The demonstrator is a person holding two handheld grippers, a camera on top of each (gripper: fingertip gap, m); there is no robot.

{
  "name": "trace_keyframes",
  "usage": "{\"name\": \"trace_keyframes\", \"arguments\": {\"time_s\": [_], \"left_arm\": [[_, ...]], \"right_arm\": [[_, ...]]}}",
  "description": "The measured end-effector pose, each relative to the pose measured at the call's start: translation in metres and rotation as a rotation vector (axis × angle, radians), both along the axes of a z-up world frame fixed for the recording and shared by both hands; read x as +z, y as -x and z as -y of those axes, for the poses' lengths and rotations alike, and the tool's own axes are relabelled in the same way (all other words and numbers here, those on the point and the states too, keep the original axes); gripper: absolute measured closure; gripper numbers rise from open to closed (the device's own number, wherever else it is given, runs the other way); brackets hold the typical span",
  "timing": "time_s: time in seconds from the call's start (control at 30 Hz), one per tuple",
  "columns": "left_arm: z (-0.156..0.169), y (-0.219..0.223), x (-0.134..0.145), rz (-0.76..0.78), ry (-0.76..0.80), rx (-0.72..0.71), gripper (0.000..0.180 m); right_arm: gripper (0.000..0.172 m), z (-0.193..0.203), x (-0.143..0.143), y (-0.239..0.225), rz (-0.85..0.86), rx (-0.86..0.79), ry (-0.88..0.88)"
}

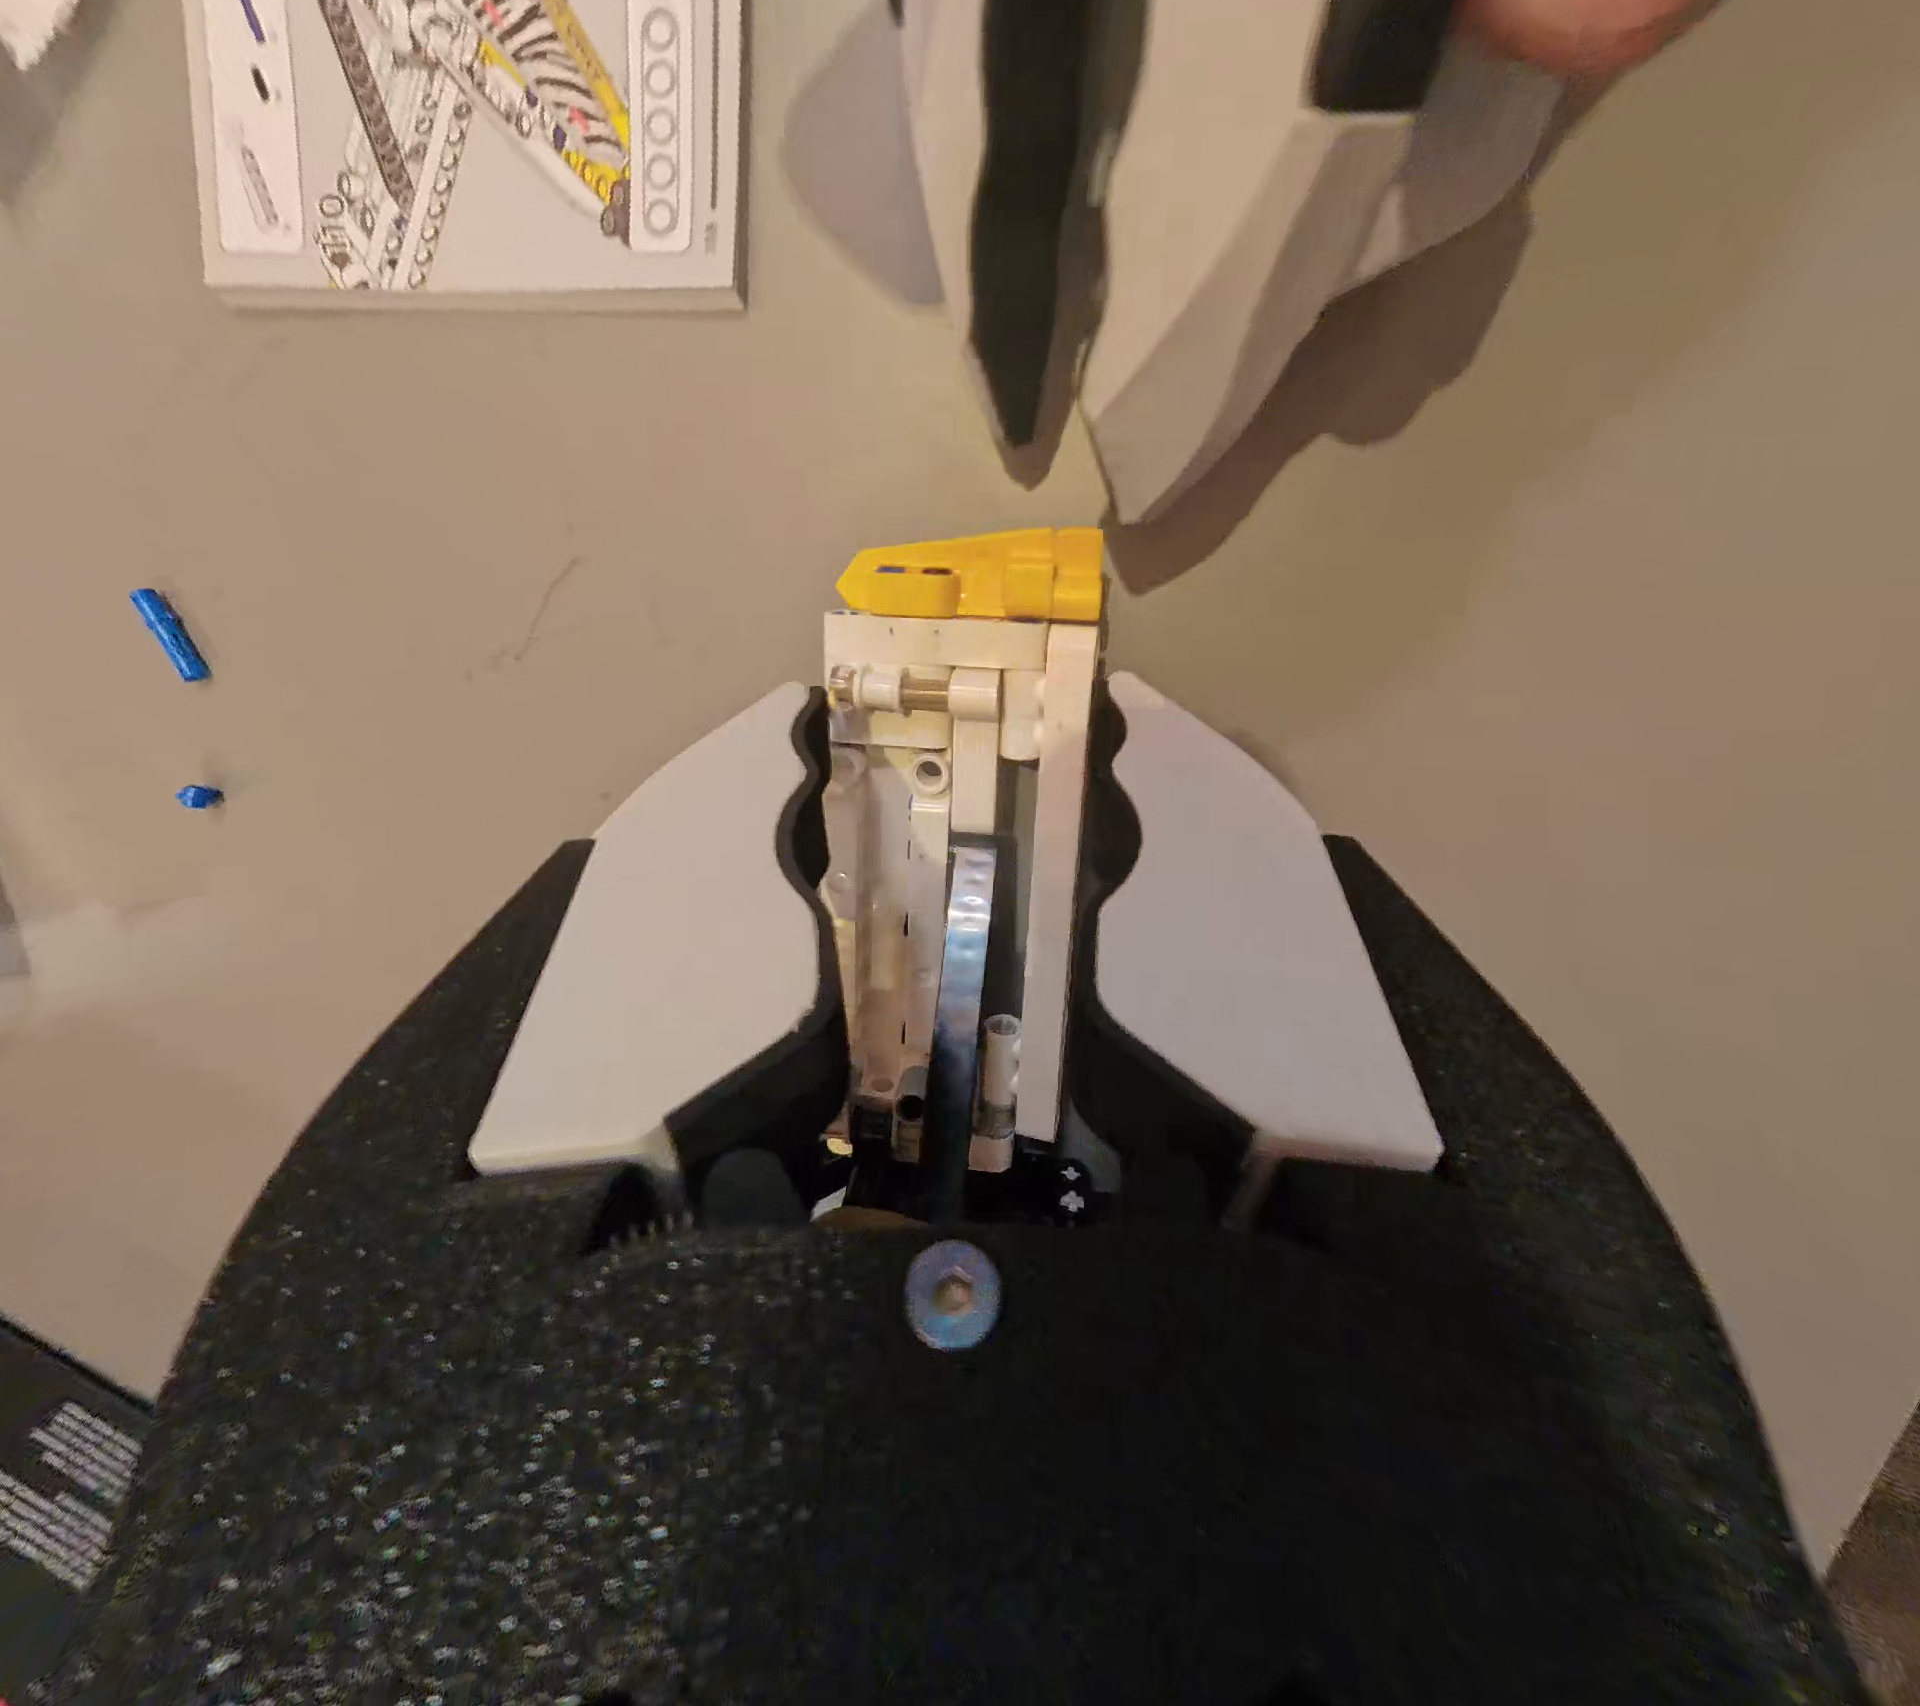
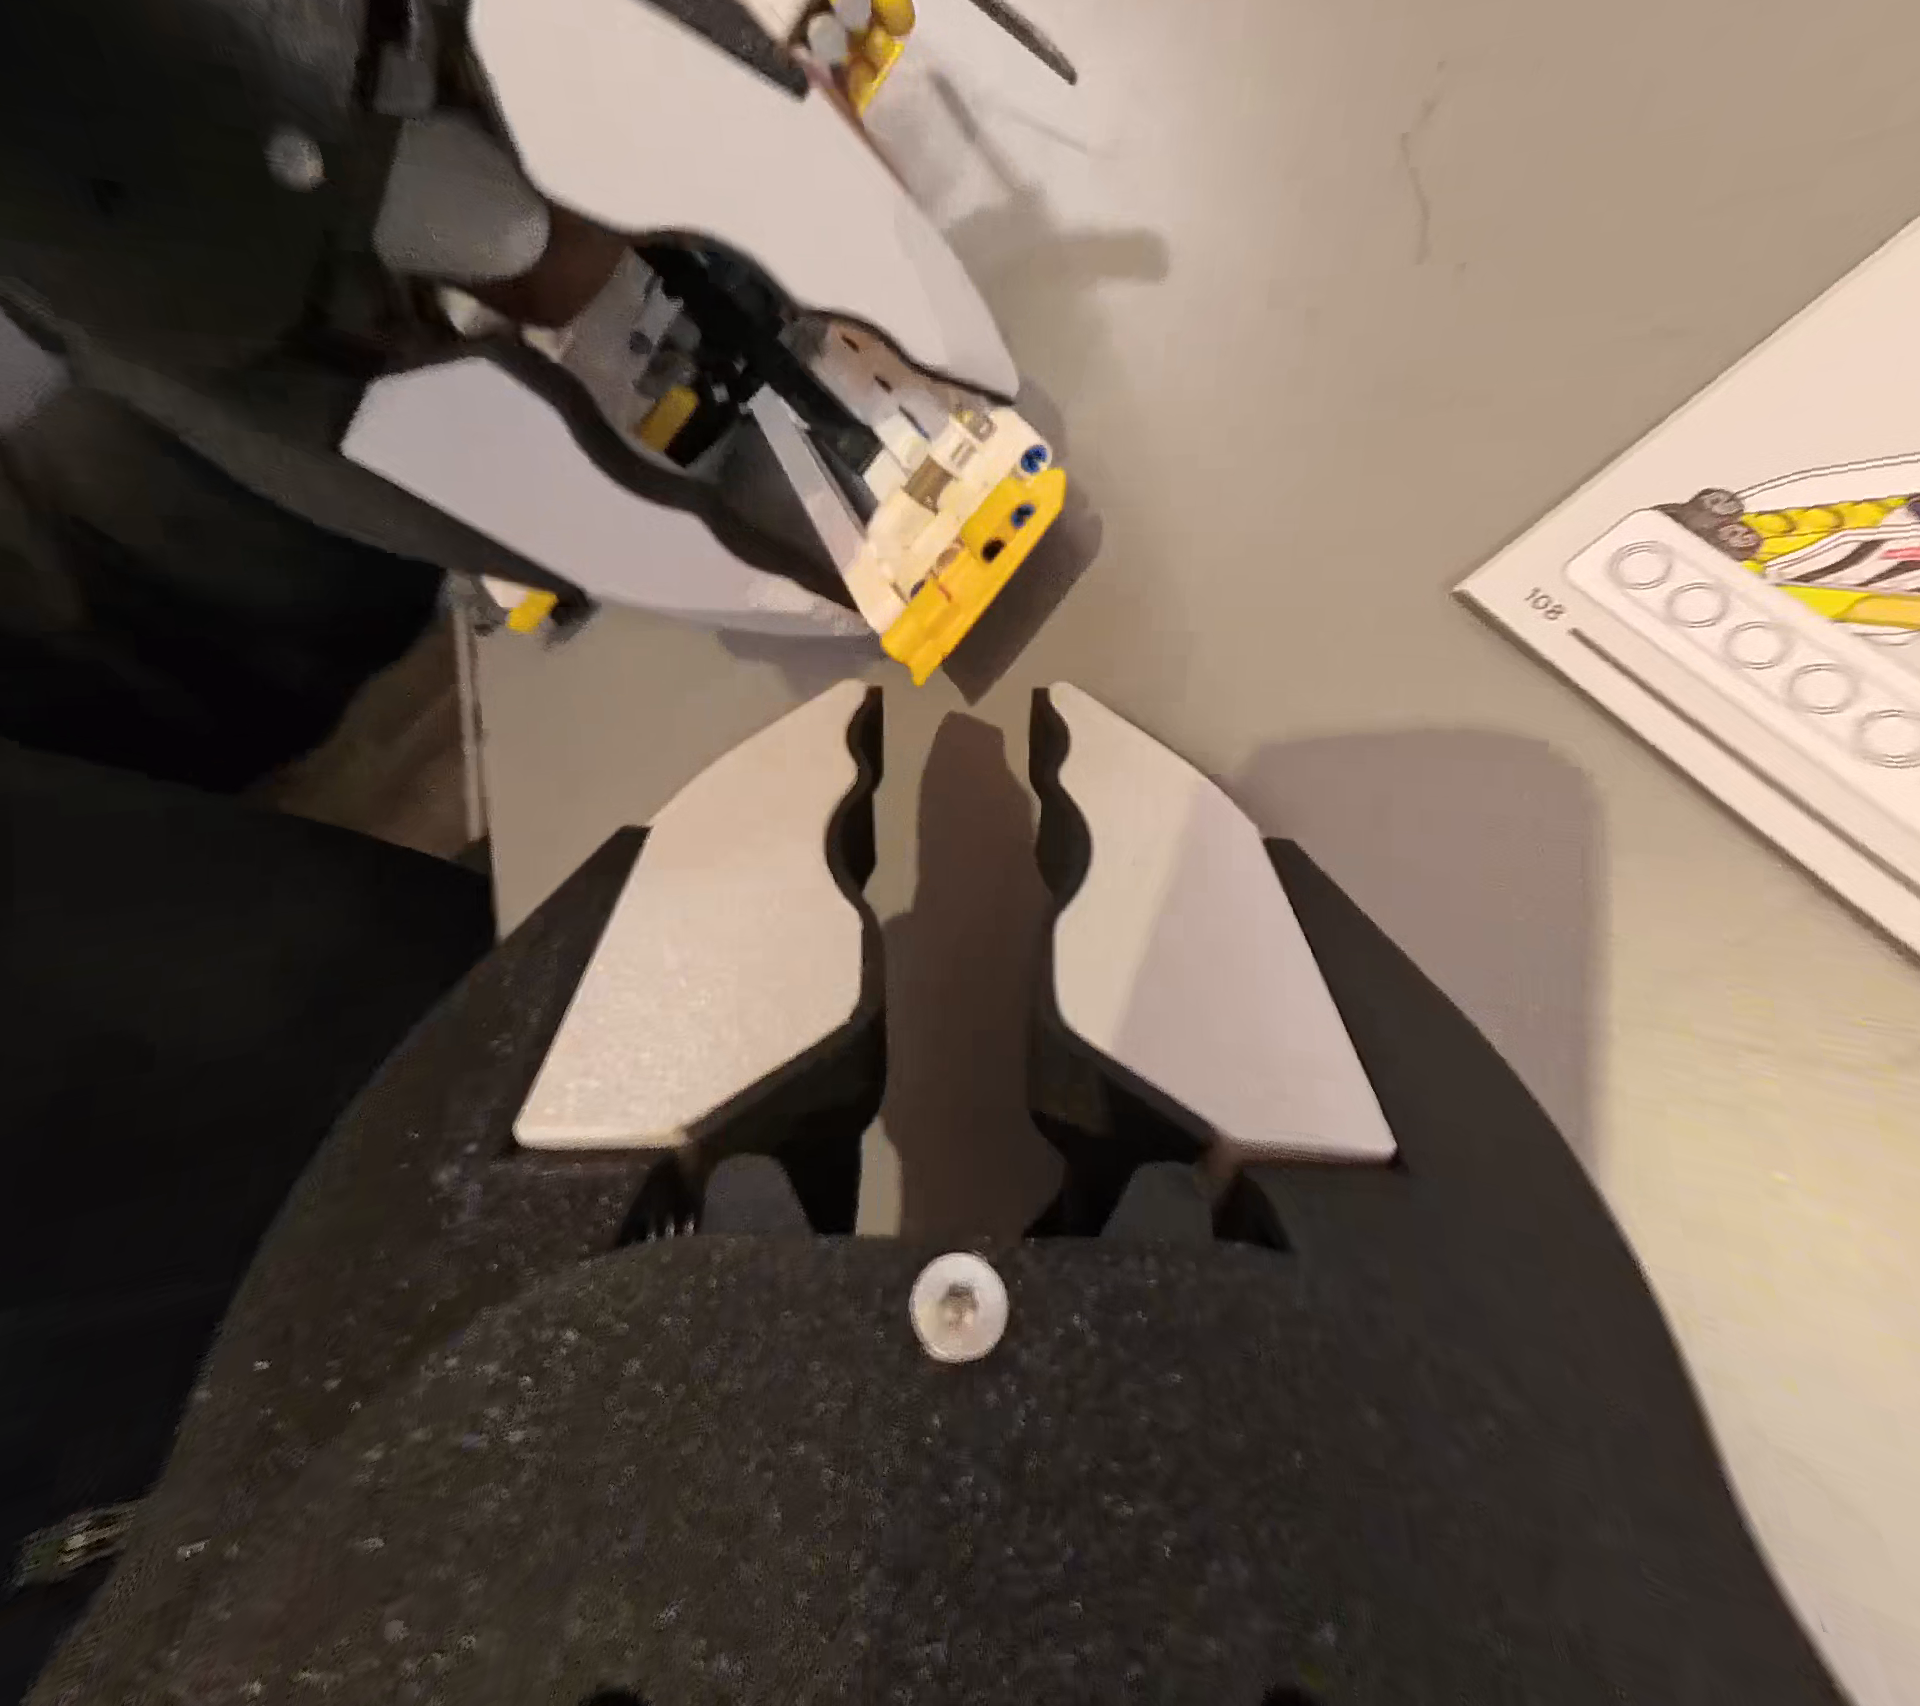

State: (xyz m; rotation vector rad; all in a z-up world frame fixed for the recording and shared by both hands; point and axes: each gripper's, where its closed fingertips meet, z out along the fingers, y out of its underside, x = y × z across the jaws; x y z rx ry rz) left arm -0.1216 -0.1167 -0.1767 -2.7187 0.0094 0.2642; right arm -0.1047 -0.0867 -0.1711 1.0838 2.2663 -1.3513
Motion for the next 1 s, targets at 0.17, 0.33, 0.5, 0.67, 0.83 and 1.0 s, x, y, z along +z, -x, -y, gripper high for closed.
{"name": "trace_keyframes", "arguments": {"time_s": [0.17,0.33,0.5,0.67,0.83,1.0], "left_arm": [[-0.001,-0.007,0.004,-0.029,-0.033,-0.054,0.133],[0.000,-0.009,0.008,-0.045,-0.044,-0.096,0.133],[0.002,-0.009,0.010,-0.048,-0.052,-0.111,0.133],[0.004,-0.012,0.010,-0.018,-0.050,-0.125,0.133],[0.000,-0.013,0.010,-0.018,0.001,-0.132,0.123],[0.002,-0.010,-0.004,0.008,0.108,-0.105,0.119]], "right_arm": [[0.145,0.015,0.005,-0.003,0.136,-0.004,0.132],[0.151,0.023,0.006,0.000,0.207,-0.021,0.189],[0.159,0.026,0.007,0.004,0.275,-0.038,0.237],[0.165,0.026,0.006,0.002,0.285,-0.026,0.228],[0.166,0.027,0.005,0.003,0.282,-0.027,0.223],[0.166,0.026,0.004,0.004,0.283,-0.036,0.218]]}}
